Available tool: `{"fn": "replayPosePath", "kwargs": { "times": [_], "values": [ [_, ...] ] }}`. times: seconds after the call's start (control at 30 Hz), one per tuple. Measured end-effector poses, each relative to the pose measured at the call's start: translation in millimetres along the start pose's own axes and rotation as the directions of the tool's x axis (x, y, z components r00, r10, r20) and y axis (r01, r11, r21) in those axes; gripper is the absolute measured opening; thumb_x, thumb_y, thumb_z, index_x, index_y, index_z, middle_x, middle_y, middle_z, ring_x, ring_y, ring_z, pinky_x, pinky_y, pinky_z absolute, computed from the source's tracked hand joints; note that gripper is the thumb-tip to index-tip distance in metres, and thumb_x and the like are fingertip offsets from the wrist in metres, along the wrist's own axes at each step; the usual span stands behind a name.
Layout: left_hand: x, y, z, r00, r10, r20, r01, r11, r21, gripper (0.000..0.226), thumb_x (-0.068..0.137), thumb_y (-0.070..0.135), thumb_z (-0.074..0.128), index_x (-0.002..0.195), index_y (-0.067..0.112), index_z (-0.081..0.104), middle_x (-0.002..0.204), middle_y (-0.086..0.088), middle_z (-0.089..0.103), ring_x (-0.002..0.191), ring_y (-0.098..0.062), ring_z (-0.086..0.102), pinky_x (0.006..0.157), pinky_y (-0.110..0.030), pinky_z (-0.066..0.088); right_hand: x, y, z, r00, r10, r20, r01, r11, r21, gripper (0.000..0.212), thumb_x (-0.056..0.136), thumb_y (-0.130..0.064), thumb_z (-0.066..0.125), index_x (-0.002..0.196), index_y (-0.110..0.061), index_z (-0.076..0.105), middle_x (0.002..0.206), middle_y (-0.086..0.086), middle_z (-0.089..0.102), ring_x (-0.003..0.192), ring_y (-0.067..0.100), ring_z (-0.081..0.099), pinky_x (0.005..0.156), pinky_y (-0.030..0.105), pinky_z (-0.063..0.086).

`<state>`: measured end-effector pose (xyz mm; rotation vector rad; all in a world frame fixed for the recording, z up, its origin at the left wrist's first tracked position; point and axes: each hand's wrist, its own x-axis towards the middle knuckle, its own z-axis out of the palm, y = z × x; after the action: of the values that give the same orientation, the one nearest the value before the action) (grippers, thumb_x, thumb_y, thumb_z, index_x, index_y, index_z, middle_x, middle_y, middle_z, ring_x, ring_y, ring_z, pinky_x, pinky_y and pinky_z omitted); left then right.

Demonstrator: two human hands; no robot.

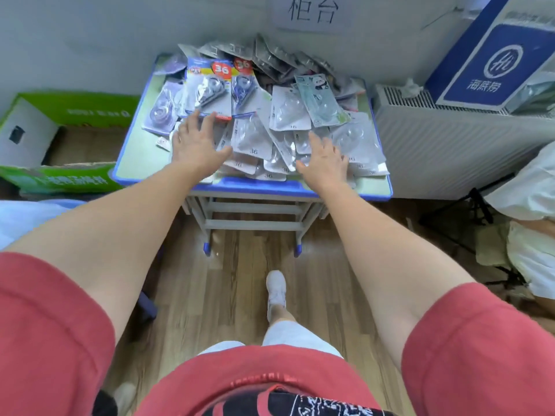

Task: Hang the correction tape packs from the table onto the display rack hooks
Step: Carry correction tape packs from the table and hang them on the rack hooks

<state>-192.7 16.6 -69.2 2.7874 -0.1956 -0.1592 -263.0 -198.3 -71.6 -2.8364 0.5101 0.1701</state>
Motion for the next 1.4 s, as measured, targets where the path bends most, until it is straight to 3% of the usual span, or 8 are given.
{"fn": "replayPosePath", "kwargs": {
  "times": [0.43,0.63,0.8,0.9,1.1,1.23,1.4],
  "values": [
    [176.9,37.8,-8.2,0.992,-0.074,-0.098,0.075,0.997,0.001,0.074,0.091,0.042,0.056,0.152,0.023,0.019,0.160,-0.011,0.008,0.146,-0.029,0.009,0.118,-0.042,0.009,195.8,2.4,-42.7,0.995,-0.055,-0.084,0.059,0.997,0.045,0.064,0.095,-0.036,0.048,0.151,-0.019,0.022,0.154,0.013,0.026,0.139,0.032,0.026,0.112,0.045,0.021],
    [244.1,47.4,-16.1,0.995,0.015,-0.103,-0.014,1.000,0.009,0.074,0.090,0.043,0.056,0.152,0.022,0.020,0.159,-0.011,0.010,0.146,-0.029,0.010,0.118,-0.041,0.010,254.9,-11.0,-49.2,0.992,0.039,-0.117,-0.024,0.991,0.134,0.064,0.095,-0.042,0.048,0.150,-0.020,0.023,0.154,0.014,0.026,0.140,0.034,0.024,0.111,0.047,0.020],
    [291.5,57.5,-14.3,0.999,0.054,-0.002,-0.054,0.999,0.008,0.070,0.092,0.047,0.053,0.150,0.024,0.023,0.159,-0.011,0.013,0.146,-0.028,0.009,0.118,-0.042,0.010,299.8,-14.4,-49.0,0.966,0.247,-0.073,-0.224,0.946,0.236,0.063,0.097,-0.051,0.040,0.148,-0.017,0.026,0.148,0.020,0.032,0.136,0.038,0.030,0.110,0.049,0.024],
    [313.8,68.7,-12.2,0.988,0.150,0.024,-0.151,0.987,0.055,0.065,0.093,0.051,0.047,0.149,0.024,0.027,0.157,-0.014,0.018,0.145,-0.030,0.012,0.118,-0.044,0.010,319.6,-8.1,-46.9,0.953,0.302,0.000,-0.297,0.936,0.187,0.067,0.097,-0.055,0.036,0.149,-0.015,0.025,0.148,0.024,0.032,0.135,0.040,0.031,0.108,0.048,0.027],
    [337.1,111.7,-4.5,0.926,0.335,0.174,-0.341,0.940,0.009,0.063,0.095,0.054,0.042,0.151,0.030,0.023,0.159,-0.010,0.014,0.145,-0.032,0.011,0.117,-0.046,0.011,335.7,-2.0,-43.4,0.962,0.232,0.147,-0.264,0.930,0.257,0.063,0.094,-0.047,0.047,0.148,-0.020,0.031,0.146,0.020,0.038,0.133,0.036,0.038,0.105,0.043,0.034],
    [342.7,129.1,9.6,0.897,0.333,0.290,-0.356,0.934,0.029,0.065,0.093,0.059,0.041,0.150,0.034,0.024,0.160,-0.006,0.013,0.147,-0.031,0.006,0.118,-0.047,0.003,341.0,8.2,-46.2,0.974,0.187,0.130,-0.222,0.906,0.359,0.062,0.088,-0.043,0.061,0.143,-0.019,0.042,0.143,0.016,0.045,0.132,0.032,0.041,0.105,0.040,0.037],
    [341.3,129.8,12.1,0.888,0.315,0.336,-0.351,0.935,0.053,0.061,0.090,0.053,0.051,0.144,0.028,0.037,0.155,-0.009,0.023,0.144,-0.033,0.013,0.117,-0.049,0.011,340.8,17.8,-43.9,0.975,0.197,0.105,-0.223,0.875,0.431,0.057,0.083,-0.046,0.067,0.131,-0.019,0.054,0.137,0.016,0.049,0.124,0.032,0.048,0.102,0.040,0.041]
  ]
}}
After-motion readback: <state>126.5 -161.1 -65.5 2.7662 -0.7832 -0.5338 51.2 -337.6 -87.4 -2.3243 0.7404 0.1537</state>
